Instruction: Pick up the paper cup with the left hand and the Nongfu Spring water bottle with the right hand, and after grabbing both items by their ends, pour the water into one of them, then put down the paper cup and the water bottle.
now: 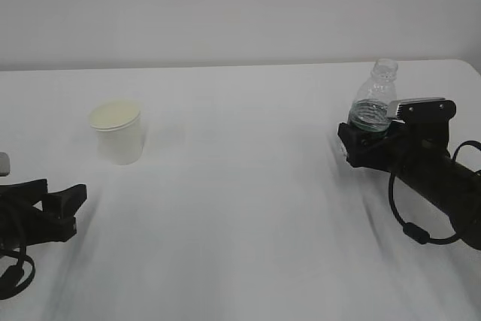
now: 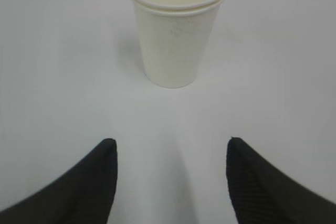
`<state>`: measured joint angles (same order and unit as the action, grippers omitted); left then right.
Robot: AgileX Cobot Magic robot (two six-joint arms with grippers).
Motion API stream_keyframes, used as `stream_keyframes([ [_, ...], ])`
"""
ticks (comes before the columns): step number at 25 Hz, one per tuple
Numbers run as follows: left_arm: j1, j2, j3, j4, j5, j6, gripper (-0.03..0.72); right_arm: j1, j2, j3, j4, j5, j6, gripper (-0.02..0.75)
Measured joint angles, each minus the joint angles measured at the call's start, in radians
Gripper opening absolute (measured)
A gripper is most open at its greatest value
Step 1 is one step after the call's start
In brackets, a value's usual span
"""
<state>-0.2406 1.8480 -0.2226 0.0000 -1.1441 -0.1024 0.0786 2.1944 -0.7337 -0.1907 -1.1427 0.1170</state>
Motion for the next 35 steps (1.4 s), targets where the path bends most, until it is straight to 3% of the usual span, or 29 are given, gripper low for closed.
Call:
stream_keyframes([
  [22,0.0,0.0,0.0,0.013,0.0,0.0,0.472,0.0,0.002,0.0,-0.007,0.0,0.0,0.402],
  [35,0.0,0.0,0.0,0.013,0.0,0.0,0.47,0.0,-0.019,0.011,-0.021,0.017,-0.003,0.383],
])
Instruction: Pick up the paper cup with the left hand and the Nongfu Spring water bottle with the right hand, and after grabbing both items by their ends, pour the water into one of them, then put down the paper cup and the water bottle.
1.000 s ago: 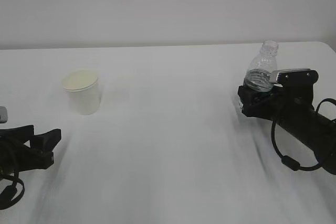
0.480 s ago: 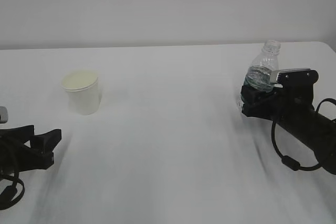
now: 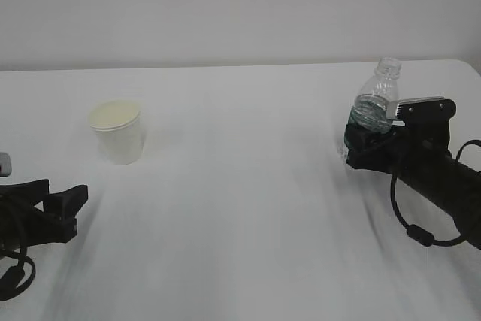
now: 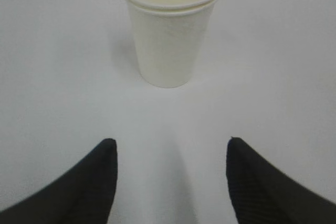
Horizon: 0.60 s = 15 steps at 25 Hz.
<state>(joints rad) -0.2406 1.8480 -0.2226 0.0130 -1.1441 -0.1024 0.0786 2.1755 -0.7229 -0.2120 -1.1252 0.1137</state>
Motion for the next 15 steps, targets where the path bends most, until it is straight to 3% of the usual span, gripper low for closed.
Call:
stream_keyframes([
  [15,0.0,0.0,0.0,0.0,0.0,0.0,0.47,0.0,-0.11,0.074,-0.004,0.008,-0.05,0.382],
])
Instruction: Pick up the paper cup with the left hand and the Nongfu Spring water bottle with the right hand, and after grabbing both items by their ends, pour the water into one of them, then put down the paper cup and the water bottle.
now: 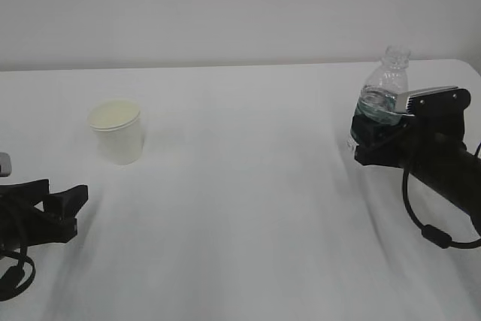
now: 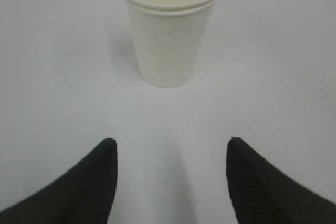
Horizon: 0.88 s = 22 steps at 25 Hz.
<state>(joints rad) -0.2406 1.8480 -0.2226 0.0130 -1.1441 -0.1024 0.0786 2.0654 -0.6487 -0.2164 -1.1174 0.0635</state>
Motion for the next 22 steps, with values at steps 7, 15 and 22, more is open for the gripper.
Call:
stream_keyframes([
  [7,0.0,0.0,0.0,0.0,0.0,0.0,0.47,0.0,-0.1,0.069,-0.002,0.002,0.0,0.379],
  [15,0.0,0.0,0.0,0.03,0.0,0.0,0.451,0.0,-0.204,0.161,-0.008,0.002,-0.001,0.379],
  [22,0.0,0.0,-0.071,0.092,0.0,0.0,0.473,0.0,-0.237,0.223,-0.016,0.002,-0.001,0.379],
])
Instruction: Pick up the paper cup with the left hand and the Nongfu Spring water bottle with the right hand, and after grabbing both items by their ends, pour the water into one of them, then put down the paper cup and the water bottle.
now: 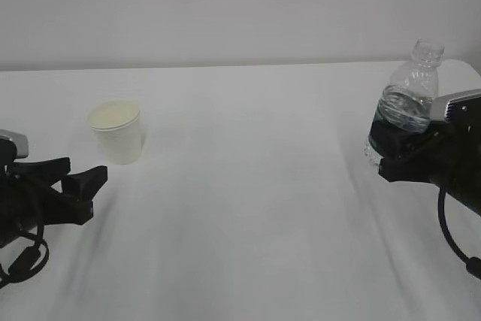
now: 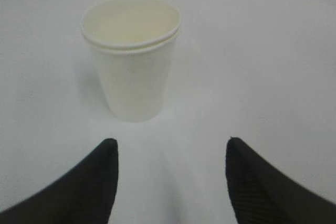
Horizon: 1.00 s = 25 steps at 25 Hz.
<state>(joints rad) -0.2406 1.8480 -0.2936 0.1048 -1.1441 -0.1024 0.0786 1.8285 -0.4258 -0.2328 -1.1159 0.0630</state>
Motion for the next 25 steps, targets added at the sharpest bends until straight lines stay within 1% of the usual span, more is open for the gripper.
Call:
stream_keyframes([
  [3,0.0,0.002,-0.033,0.002,0.0,0.0,0.533,0.0,-0.002,0.019,-0.006,0.0,0.0,0.377],
  [6,0.0,0.002,-0.049,0.002,0.0,0.0,0.633,0.0,-0.002,0.022,-0.016,0.0,0.0,0.377],
  [9,0.0,0.011,-0.059,-0.01,0.0,0.0,0.678,0.0,-0.002,0.024,-0.025,0.0,0.0,0.377],
  [13,0.0,0.069,-0.087,-0.013,-0.002,0.0,0.69,0.0,-0.002,0.026,-0.029,0.0,0.0,0.377],
  [21,0.0,0.211,-0.178,-0.029,-0.002,0.0,0.69,0.0,-0.002,0.026,-0.03,0.0,0.0,0.376],
  [25,0.0,0.244,-0.218,-0.031,-0.002,-0.001,0.69,0.0,-0.002,0.026,-0.03,0.0,0.0,0.376],
])
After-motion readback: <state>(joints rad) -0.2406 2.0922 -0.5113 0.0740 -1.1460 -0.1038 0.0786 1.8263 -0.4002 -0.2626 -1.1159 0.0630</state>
